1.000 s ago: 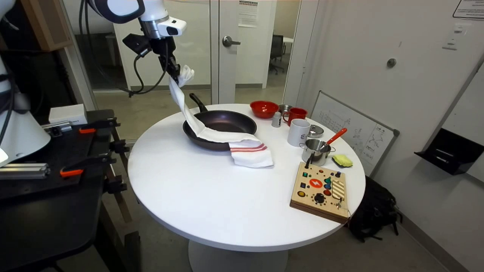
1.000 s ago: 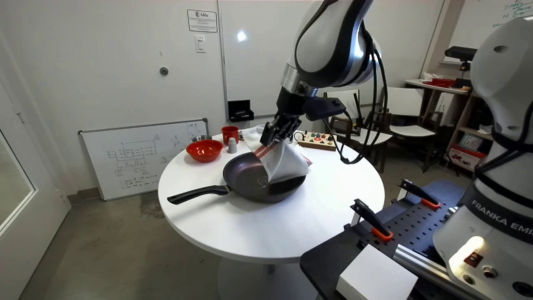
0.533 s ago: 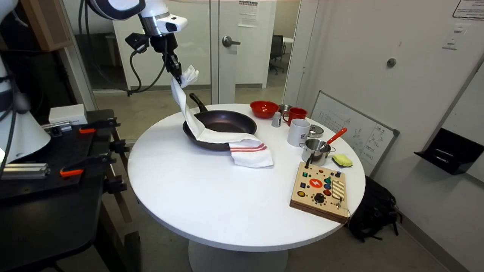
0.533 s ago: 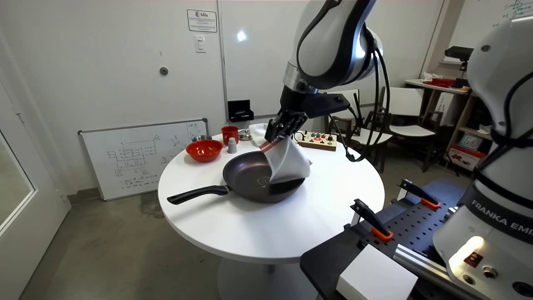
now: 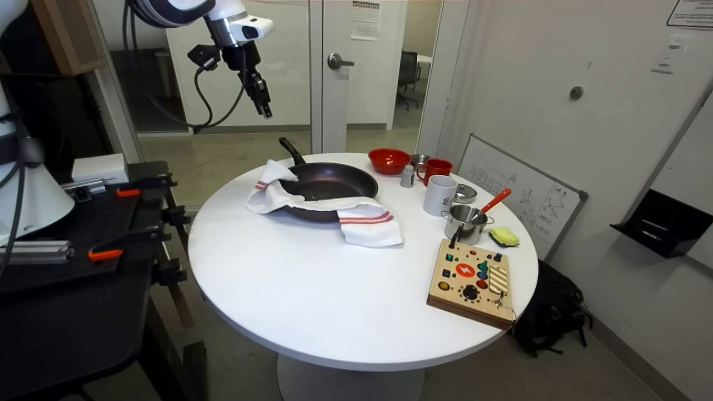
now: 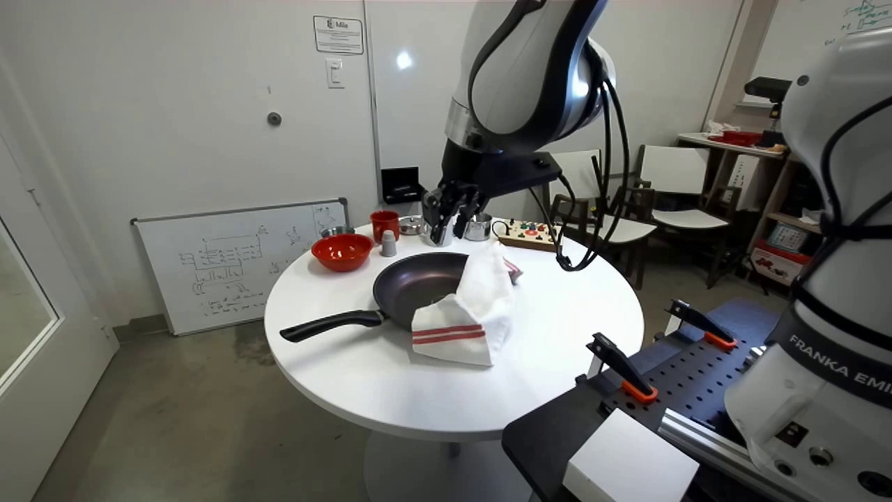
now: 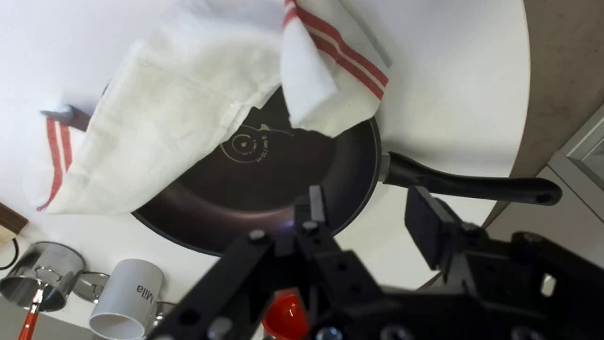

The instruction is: Pick up the kitchen towel and wipe the pan

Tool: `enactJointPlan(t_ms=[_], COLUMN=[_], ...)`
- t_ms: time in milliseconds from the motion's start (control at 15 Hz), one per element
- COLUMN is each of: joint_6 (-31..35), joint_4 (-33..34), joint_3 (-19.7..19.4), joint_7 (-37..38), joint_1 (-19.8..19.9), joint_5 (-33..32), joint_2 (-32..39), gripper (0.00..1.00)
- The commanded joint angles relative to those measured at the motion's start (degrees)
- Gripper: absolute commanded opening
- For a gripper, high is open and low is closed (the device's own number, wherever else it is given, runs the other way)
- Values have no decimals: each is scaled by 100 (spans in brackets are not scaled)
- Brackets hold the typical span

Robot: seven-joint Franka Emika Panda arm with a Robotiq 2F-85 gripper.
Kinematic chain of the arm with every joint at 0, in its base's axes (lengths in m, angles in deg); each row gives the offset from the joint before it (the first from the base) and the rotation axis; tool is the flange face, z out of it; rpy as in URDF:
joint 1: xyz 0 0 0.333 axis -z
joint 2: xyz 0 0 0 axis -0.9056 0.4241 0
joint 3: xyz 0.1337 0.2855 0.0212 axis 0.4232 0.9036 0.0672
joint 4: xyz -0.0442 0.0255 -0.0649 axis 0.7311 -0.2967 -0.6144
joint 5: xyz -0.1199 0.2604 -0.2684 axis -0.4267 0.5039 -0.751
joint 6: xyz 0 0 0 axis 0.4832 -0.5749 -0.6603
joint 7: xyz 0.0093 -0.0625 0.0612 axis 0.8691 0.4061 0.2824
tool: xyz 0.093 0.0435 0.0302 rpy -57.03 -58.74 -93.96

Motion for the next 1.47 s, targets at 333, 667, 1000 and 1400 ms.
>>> enactJointPlan(t_ms=[333, 667, 1000, 1400], joint_6=[134, 134, 373, 1143], joint_4=[268, 268, 170, 16], joint_3=[253, 214, 484, 1917], joint_7=[317, 362, 247, -293], joint_1=[164, 139, 556, 2396], joint_5=[120, 120, 84, 1], joint_2=[453, 527, 657, 608], gripper=[92, 99, 100, 100])
